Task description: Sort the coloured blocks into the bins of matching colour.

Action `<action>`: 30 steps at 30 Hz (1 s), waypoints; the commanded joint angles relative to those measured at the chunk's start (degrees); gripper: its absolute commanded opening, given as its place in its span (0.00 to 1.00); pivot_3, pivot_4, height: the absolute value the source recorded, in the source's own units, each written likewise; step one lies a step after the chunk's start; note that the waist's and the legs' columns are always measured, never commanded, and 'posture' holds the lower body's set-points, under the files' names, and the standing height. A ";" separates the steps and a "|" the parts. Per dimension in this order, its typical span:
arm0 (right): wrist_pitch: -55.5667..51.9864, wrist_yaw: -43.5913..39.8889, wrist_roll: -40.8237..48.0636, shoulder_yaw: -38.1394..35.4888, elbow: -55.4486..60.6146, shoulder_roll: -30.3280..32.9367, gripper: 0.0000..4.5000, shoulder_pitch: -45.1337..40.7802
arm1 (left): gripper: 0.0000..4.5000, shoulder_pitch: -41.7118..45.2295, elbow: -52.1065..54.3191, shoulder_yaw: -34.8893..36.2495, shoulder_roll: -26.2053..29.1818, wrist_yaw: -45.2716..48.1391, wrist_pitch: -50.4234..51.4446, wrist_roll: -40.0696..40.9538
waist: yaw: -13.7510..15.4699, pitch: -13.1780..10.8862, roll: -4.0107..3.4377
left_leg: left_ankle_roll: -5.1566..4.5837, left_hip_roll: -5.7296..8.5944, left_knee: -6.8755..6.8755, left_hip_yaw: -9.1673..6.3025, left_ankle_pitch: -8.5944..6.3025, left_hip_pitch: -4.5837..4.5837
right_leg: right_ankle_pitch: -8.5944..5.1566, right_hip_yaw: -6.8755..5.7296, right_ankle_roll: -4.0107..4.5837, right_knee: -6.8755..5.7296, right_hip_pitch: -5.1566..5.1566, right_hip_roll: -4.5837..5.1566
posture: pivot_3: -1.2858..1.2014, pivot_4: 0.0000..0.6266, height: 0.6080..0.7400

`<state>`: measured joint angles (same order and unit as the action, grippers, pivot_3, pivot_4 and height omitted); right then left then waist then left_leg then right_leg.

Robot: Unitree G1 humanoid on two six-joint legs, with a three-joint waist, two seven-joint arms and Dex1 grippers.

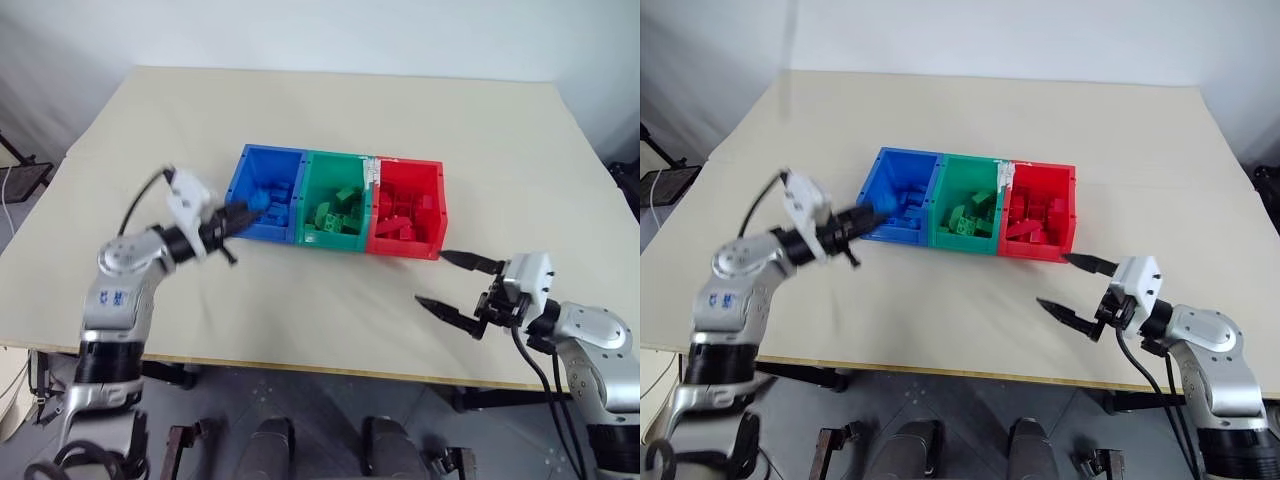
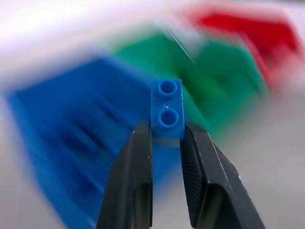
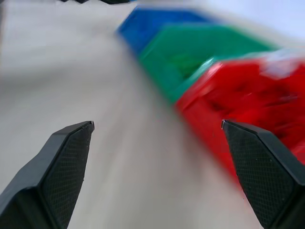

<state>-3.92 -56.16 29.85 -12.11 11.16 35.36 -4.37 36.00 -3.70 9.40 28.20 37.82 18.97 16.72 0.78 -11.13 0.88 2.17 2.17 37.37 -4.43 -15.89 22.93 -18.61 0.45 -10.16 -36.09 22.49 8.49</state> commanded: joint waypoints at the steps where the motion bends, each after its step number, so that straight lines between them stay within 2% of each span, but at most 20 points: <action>1: 0.13 4.43 1.11 -2.31 3.81 -1.95 1.00 0.68 | 0.10 4.49 -5.72 -0.61 -0.96 -3.11 -0.77 -1.57 | -0.01 0.01 0.01 | 0.00 0.02 -0.02 0.01 0.00 0.00 | 0.01 0.00 -0.01 -0.03 0.00 0.01 | 0.52 0.24 1.00; 6: 0.98 6.89 0.52 -1.76 4.69 -3.39 1.00 0.07 | 0.10 9.65 -17.08 -2.50 -1.77 -3.36 -3.20 -3.95 | -0.66 0.00 0.01 | -0.01 0.02 -0.08 0.07 0.00 -0.02 | 0.01 0.02 -0.02 -0.13 0.02 0.00 | 0.52 0.24 1.00; 9: 1.12 6.56 0.43 -1.32 4.88 -2.92 1.00 -0.06 | 0.33 10.78 -19.56 -3.37 -1.33 -1.15 -2.87 -3.80 | -0.88 0.00 0.01 | -0.02 0.02 -0.08 0.07 0.01 0.01 | 0.01 0.02 -0.02 -0.14 0.05 0.00 | 0.52 0.24 1.00; 12: 0.88 5.80 0.57 -0.76 4.82 -2.50 1.00 -0.34 | 0.55 9.38 -16.07 -2.21 -1.24 -0.18 -4.08 -2.14 | -0.89 0.00 0.01 | -0.02 0.01 -0.11 0.07 0.01 0.01 | 0.01 0.02 -0.02 -0.11 0.06 0.00 | 0.52 0.24 1.00; 17: 0.61 3.28 0.60 0.77 3.20 -1.84 1.00 -1.80 | 0.90 -0.13 -5.78 0.08 2.83 3.95 -4.91 -0.05 | -1.54 0.01 -0.01 | -0.01 -0.01 -0.15 0.07 0.01 0.00 | 0.01 0.03 -0.02 -0.10 0.07 0.00 | 0.52 0.24 1.00; 21: 1.37 -0.14 -0.36 2.00 -1.59 -1.00 1.00 -4.76 | 0.90 -16.50 6.56 6.77 9.93 11.27 -3.11 5.82 | -2.93 0.01 0.00 | 0.01 -0.07 -0.27 0.09 0.01 -0.07 | 0.00 0.04 0.00 -0.05 0.07 -0.02 | 0.52 0.24 1.00; 25: 4.19 -7.71 -2.40 4.18 -9.33 1.44 1.00 -7.95 | 0.90 -32.13 14.11 14.17 15.68 16.28 -4.84 7.25 | -2.27 0.01 0.00 | 0.00 -0.09 -0.26 0.08 -0.01 -0.06 | -0.01 0.05 0.03 0.07 0.06 0.00 | 0.52 0.24 1.00; 27: 5.46 -10.31 -2.90 4.92 -12.47 2.00 1.00 -9.52 | 0.90 -36.30 15.72 17.29 16.21 15.60 -4.06 8.30 | -1.59 0.01 0.00 | -0.05 -0.07 -0.25 0.08 -0.04 -0.08 | -0.02 0.05 0.04 0.21 0.00 0.03 | 0.52 0.24 1.00; 30: 6.43 -11.66 -3.26 5.14 -14.31 1.85 1.00 -10.58 | 0.90 -38.18 16.66 18.73 16.24 15.03 -3.33 9.24 | -0.40 0.01 0.00 | -0.07 -0.07 -0.21 0.06 -0.05 -0.12 | -0.02 0.03 0.06 0.19 -0.03 0.03 | 0.52 0.24 1.00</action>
<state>1.07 -66.84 26.31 -6.55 -3.33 36.89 -14.49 -2.07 10.55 26.62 43.92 53.07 15.86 24.53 0.39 -11.13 0.88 2.10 2.11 37.17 -4.38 -15.94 22.81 -18.63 0.48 -10.10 -35.91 22.45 8.53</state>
